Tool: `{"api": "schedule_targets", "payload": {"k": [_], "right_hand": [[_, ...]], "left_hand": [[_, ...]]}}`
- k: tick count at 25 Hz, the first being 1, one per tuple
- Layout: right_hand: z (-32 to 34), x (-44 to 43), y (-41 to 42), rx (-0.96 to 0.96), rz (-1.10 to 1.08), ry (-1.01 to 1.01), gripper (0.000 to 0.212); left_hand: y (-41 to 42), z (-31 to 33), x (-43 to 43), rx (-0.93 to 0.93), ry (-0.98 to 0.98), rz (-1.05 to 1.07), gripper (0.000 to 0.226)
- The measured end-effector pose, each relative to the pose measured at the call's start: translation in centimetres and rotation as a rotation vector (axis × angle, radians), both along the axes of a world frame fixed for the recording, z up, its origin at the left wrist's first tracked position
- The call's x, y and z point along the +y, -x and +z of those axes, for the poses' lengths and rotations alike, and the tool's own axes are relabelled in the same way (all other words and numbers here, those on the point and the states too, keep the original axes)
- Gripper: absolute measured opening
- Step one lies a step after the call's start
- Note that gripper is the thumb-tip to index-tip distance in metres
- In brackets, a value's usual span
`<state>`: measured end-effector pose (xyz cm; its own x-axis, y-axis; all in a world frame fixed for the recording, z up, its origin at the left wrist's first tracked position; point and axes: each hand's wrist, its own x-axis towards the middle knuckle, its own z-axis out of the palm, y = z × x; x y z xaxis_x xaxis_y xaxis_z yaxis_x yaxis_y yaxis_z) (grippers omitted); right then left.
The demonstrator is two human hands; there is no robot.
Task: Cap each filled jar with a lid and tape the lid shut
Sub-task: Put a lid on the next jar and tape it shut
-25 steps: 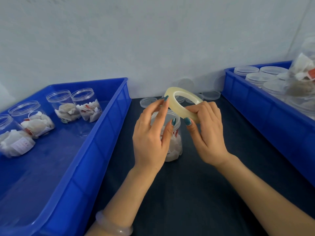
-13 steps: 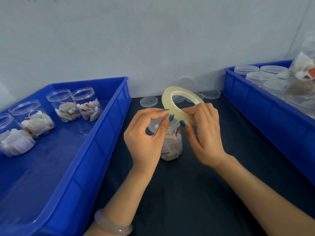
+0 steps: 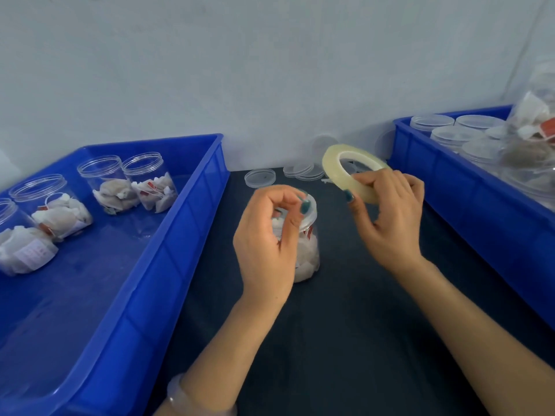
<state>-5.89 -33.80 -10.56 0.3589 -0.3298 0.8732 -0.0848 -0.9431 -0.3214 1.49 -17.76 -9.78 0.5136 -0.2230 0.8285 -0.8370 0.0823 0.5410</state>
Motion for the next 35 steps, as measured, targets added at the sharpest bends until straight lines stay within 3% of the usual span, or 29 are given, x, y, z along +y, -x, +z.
{"api": "schedule_targets", "payload": {"k": [5,12,17,22,29,35], "right_hand": [[-0.1,1.2,-0.3,-0.007,0.072,0.093,0.026],[-0.1,1.9,-0.2,-0.04,0.126,0.205,0.024],[0.0,0.5,0.3,-0.021,-0.118,0.421,0.036],[-0.5,-1.6,0.5,0.096,-0.252,0.463,0.043],[-0.9,-3.2,0.9,0.143,-0.202,0.298,0.066],[-0.9,-2.1,0.3,0.238,-0.129,0.133,0.068]], "left_hand": [[-0.8,0.1,0.5,0.073,-0.062,0.005,0.041],[-1.4,0.0,0.7,0.03,-0.023,0.074,0.007],[-0.7,-0.1,0.3,-0.11,-0.15,0.193,0.013],[0.4,0.2,1.0,-0.176,-0.224,0.23,0.014],[1.4,-0.5,5.3,0.237,-0.277,0.068,0.016],[0.8,-1.5,7.3,0.488,-0.223,0.035,0.003]]}}
